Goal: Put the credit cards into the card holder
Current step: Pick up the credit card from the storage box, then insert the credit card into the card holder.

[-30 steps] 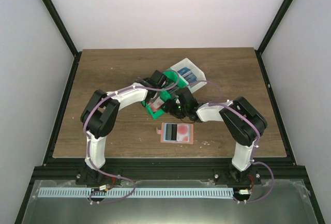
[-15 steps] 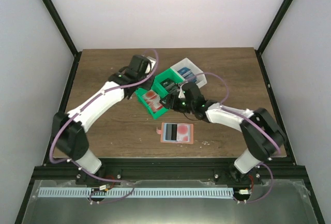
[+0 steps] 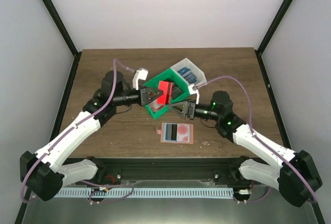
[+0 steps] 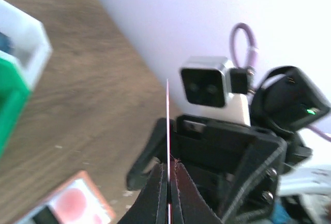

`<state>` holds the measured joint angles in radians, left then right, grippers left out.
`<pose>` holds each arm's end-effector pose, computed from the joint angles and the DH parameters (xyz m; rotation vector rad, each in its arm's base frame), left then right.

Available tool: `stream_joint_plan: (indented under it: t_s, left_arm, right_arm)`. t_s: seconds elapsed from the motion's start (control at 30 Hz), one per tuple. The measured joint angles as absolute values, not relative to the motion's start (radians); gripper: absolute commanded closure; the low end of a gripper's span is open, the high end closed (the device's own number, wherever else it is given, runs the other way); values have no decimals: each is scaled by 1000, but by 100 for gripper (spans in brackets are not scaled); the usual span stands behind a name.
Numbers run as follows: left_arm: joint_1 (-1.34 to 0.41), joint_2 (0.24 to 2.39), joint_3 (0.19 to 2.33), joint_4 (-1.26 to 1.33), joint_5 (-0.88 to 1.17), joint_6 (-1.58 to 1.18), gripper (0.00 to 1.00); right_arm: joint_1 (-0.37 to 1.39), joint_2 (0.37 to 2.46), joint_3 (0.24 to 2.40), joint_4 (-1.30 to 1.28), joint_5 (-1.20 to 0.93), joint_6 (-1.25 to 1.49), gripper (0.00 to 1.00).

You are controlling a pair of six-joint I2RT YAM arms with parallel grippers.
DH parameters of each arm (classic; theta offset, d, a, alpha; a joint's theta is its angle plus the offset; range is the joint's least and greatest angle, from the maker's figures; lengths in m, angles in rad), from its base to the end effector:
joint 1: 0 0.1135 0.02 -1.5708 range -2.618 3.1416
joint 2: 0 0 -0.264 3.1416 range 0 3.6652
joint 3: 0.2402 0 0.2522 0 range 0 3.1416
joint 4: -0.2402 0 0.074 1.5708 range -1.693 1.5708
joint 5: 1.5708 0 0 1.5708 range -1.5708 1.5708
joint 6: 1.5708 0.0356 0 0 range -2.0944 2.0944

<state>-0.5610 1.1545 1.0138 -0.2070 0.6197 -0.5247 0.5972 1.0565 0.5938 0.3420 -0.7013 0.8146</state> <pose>0.2100 -0.1564 0.3449 0.4926 2.0218 -1.2921 0.1827 0.1520 0.2755 -0.3973 1.9136 1.5862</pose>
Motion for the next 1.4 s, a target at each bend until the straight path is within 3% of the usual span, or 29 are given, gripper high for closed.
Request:
stream_joint_plan:
  t_s: [0.13,0.37,0.47,0.63,0.8,0.83,0.93,1.0,1.23,1.4]
  left_arm:
    - [-561,1105,905,-15,778,-730,100]
    - [-559,1074,817,179,889,-963,100]
    - [-556,1074,802,205,900,-1004,97]
    - [-554,1076,796,205,906,-1020,91]
    - [-543,1076,796,164,915,-989,100]
    - [-543,1076,795,153,917,-983,100]
    - [-542,1075,785,130,918,-959,100]
    - [-539,1066,776,100,910,-933,100]
    - [-570,1042,713,-12,767,-839,100]
    - [-749,1083,624,-9,582,-844,100]
  right_arm:
    - [597,1052,586,445,-773,899,38]
    - [599,1069,552,631,-861,1054,84]
    - [600,1076,537,714,-884,1118,99]
    - [601,1086,522,777,-894,1164,99]
    - [601,1090,510,778,-889,1169,99]
    - [601,1090,506,777,-889,1169,93]
    - [604,1089,494,752,-886,1166,52]
    - [601,1080,485,691,-868,1145,41]
    - [599,915,469,298,-673,982,42]
    - [600,905,470,0,-487,891,44]
